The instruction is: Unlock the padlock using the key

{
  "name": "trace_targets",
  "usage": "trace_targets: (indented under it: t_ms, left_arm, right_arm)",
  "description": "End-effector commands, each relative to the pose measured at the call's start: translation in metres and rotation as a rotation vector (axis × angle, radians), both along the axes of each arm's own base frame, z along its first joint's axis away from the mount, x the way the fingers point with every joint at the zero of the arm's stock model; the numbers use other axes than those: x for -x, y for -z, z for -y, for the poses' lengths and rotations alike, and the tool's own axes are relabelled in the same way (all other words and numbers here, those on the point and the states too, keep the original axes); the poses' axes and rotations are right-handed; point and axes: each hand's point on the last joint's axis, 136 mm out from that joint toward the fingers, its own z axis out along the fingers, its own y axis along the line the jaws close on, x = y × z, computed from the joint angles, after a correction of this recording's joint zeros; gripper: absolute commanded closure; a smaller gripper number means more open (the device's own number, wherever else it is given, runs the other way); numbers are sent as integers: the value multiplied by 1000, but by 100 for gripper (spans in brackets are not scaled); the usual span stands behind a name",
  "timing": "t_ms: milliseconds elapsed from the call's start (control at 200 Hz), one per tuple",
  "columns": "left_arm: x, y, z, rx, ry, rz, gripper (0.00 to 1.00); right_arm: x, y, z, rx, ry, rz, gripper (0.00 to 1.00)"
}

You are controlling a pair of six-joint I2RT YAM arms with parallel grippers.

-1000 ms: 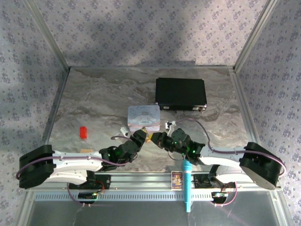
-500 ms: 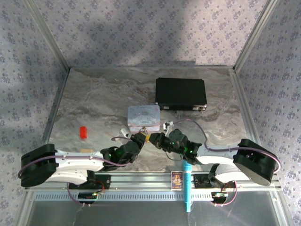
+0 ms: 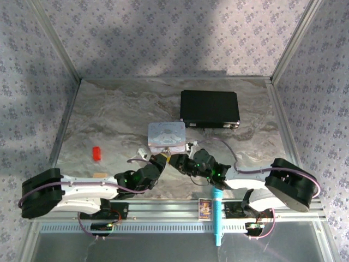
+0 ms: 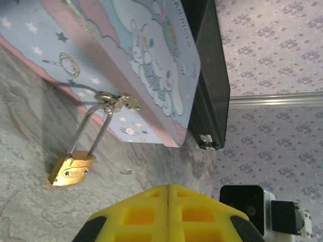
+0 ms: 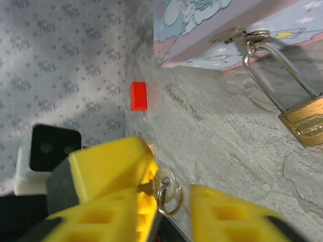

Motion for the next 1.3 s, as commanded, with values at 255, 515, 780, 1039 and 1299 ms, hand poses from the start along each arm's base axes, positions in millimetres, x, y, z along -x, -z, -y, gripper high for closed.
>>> trace_targets:
  t_ms: [255, 515, 780, 1039, 1299]
  left_arm:
    - [-1, -20, -7, -175, 266, 75, 100]
    - [15, -55, -5, -229, 516, 256, 100]
    - [11, -69, -13, -77, 467, 335, 100]
    - [9, -78, -14, -55, 447, 352, 100]
    - [7, -82, -20, -29, 412, 369, 100]
  right_arm:
    - [7, -57, 44, 27, -294, 260, 31]
    - [17, -84, 36, -37, -477, 363, 29]
    - [8, -94, -3, -197, -424, 358, 35]
    - [11, -90, -22, -227, -427, 354, 52]
    - [12, -82, -23, -224, -421, 330, 65]
